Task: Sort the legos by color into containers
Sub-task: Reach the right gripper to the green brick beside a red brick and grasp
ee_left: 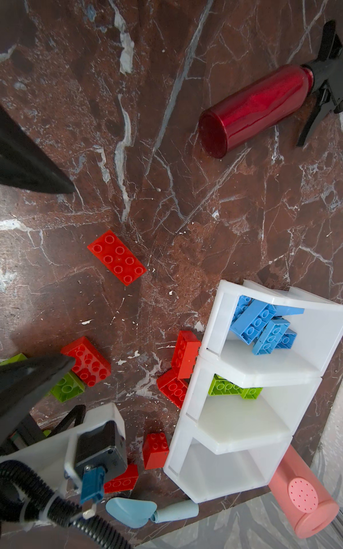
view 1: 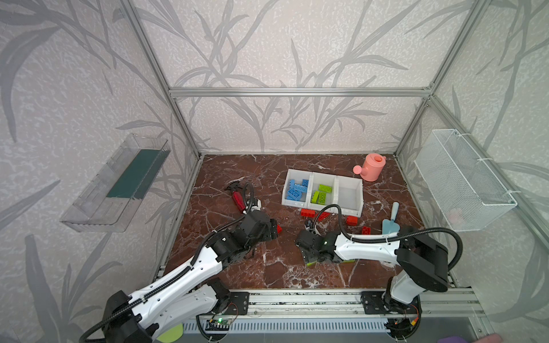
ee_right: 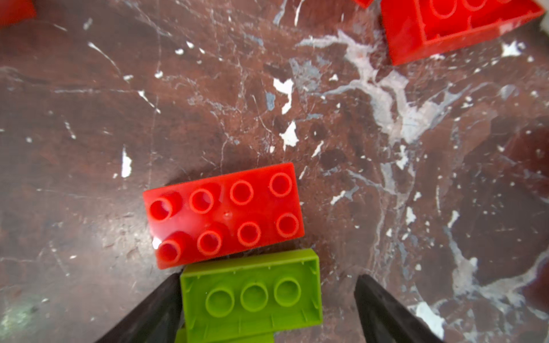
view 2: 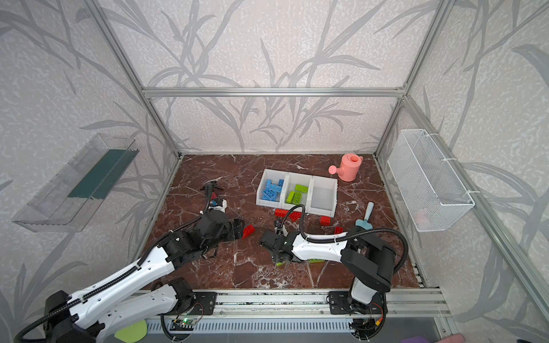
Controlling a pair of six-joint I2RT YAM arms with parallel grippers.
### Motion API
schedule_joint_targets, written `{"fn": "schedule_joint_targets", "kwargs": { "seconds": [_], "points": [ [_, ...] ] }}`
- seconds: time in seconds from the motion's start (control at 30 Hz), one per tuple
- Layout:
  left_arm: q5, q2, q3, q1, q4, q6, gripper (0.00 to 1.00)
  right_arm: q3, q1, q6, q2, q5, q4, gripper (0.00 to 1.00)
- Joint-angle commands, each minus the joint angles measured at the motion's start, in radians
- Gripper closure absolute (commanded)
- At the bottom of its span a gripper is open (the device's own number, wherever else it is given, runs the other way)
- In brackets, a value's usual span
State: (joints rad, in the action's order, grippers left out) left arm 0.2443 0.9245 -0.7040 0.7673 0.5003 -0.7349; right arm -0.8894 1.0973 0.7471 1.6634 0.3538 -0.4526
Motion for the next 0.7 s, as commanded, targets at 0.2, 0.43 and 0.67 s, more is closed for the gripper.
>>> {"fn": "schedule_joint_targets", "kwargs": {
  "seconds": [0.2,0.43,0.67],
  "points": [
    [0.006,0.037,0.013,-0.002,-0.022,-0.023,0.16,-0.074,-0.031,-0.055,0.087,-0.086,-0.023,0.17],
    [-0.002,0.057,0.001,-0.002,-0.009,-0.021,0.16,-0.078,-0.034,-0.060,0.111,-0.096,-0.021,0.30],
    [-0.008,0.056,0.004,-0.002,-0.005,-0.027,0.16,-0.095,-0.036,-0.068,0.133,-0.098,-0.047,0.24]
  ]
}}
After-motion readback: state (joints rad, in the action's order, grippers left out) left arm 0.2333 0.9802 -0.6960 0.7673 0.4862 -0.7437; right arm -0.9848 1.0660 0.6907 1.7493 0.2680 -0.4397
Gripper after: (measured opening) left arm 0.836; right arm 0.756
